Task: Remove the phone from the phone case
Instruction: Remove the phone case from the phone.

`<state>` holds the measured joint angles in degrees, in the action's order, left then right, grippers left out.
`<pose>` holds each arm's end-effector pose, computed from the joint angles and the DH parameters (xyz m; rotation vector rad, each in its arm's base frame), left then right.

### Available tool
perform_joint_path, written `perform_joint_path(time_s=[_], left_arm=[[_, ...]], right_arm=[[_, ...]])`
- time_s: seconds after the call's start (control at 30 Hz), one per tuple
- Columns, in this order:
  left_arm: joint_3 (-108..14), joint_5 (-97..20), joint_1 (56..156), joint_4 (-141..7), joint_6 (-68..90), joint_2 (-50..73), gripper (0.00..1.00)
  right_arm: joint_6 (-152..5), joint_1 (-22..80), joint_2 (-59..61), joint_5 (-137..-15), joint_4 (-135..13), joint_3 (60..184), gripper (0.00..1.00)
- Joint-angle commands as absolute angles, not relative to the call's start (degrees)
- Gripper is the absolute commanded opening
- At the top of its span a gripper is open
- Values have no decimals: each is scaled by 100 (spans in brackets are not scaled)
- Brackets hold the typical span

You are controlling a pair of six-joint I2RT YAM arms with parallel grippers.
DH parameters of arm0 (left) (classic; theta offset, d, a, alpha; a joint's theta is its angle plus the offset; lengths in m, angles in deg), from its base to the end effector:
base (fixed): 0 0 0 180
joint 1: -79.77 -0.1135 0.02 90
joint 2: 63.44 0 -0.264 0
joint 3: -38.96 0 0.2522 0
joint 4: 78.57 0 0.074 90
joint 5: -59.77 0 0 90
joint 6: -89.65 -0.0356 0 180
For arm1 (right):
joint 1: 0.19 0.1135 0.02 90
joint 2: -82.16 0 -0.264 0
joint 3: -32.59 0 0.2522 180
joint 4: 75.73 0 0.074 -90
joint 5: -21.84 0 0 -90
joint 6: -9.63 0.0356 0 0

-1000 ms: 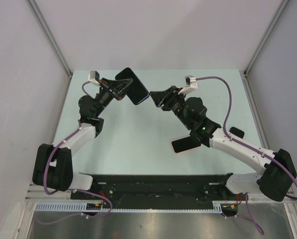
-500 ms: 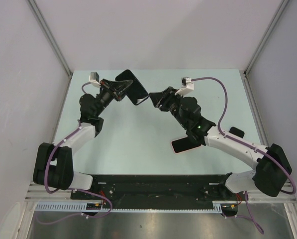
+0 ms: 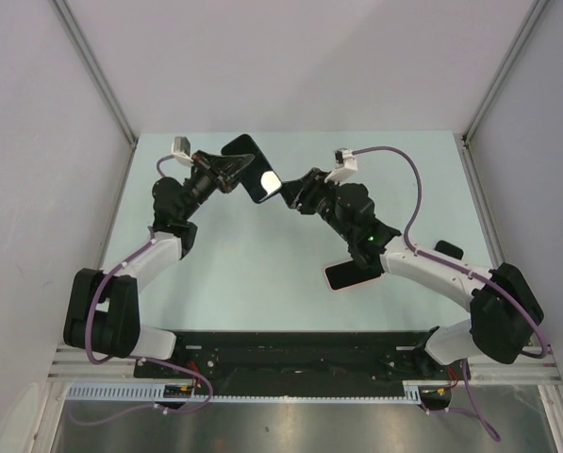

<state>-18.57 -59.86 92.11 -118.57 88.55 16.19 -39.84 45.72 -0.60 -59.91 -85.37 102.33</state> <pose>0.2952 -0.0826 0.3106 -0.4857 1.4677 -1.7869 0.2413 0.2417 0.3121 0.0363 1.7329 1.0255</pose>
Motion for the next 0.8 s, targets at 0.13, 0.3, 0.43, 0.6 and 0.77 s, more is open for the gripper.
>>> perform_joint_path(time_s=[0.13, 0.3, 0.43, 0.6, 0.77], left_arm=[[-2323, -6634, 9683, -14354, 10485, 1433, 0], [-2157, -6732, 9761, -14532, 10547, 1601, 0], [-2068, -6732, 9928, -14593, 10477, 1776, 0], [-2156, -6828, 10130, -14953, 10696, 2154, 0], [-2192, -6820, 10464, -15138, 10749, 2418, 0]], right_arm=[[-3722, 4350, -257, -8747, -8101, 9277, 48], [-3414, 4042, -221, -9356, -8666, 9214, 49], [-3186, 3910, -336, -9488, -9000, 9214, 49], [-2940, 3779, -424, -9619, -9466, 9214, 49], [-2079, 3637, -731, -10060, -10547, 9196, 48]])
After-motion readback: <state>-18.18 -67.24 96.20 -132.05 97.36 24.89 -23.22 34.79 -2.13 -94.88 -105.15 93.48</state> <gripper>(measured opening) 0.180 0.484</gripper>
